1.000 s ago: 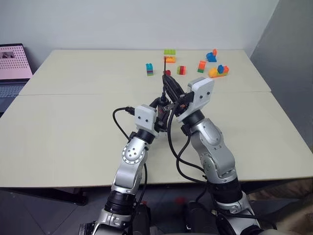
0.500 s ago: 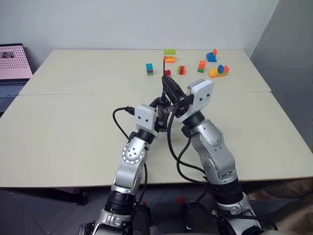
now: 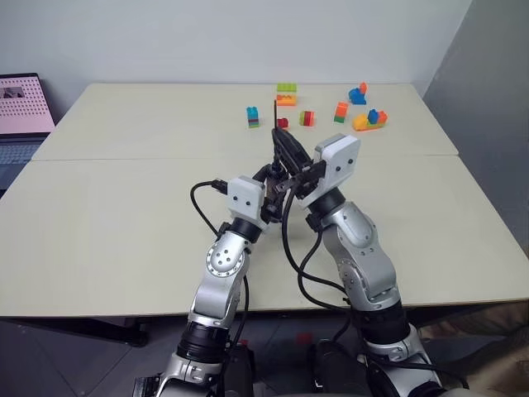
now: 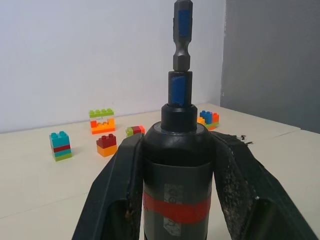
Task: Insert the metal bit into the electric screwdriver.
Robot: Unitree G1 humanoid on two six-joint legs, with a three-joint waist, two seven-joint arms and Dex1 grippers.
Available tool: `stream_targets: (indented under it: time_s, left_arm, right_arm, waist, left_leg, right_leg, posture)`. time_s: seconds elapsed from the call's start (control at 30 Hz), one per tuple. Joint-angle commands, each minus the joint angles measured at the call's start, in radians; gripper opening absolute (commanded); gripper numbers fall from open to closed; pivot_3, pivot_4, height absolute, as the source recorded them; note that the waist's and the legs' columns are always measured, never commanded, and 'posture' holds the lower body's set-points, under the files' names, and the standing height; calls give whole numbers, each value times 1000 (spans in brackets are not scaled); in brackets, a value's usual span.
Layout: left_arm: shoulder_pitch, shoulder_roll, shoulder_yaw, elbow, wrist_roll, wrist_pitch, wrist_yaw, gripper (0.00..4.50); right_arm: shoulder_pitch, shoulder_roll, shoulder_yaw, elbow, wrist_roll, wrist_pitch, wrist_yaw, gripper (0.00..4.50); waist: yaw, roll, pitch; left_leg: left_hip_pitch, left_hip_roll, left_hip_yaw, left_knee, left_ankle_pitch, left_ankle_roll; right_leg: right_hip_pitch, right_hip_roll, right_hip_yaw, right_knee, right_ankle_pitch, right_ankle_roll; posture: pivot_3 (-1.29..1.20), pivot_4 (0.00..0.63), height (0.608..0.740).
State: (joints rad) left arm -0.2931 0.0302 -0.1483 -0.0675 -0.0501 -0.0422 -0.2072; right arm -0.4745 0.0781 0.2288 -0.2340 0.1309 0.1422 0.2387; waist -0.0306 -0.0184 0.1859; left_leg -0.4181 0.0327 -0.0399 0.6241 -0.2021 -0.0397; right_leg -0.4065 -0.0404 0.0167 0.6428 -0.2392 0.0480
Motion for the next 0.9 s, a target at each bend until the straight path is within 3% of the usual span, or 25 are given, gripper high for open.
stream_targets:
  time_s: [0.03,0.9]
  left_arm:
    - [15,2,-1,23,10,37,3,1635]
    - [14,0,0,31,11,33,6,1635]
  right_arm:
    - [-27,3,3,-28,-7,-32,6,0]
    - [-22,-3,-32,21,-15,-32,0,0]
  waist:
    - [0,0,0]
    - [0,0,0]
  left_leg:
    - [0,0,0,0,0,0]
    - [0,0,0,-1,0,0]
  right_leg:
    - [0,0,0,0,0,0]
    - [0,0,0,0,0,0]
  posture:
    - [0,150,740]
    - [0,150,740]
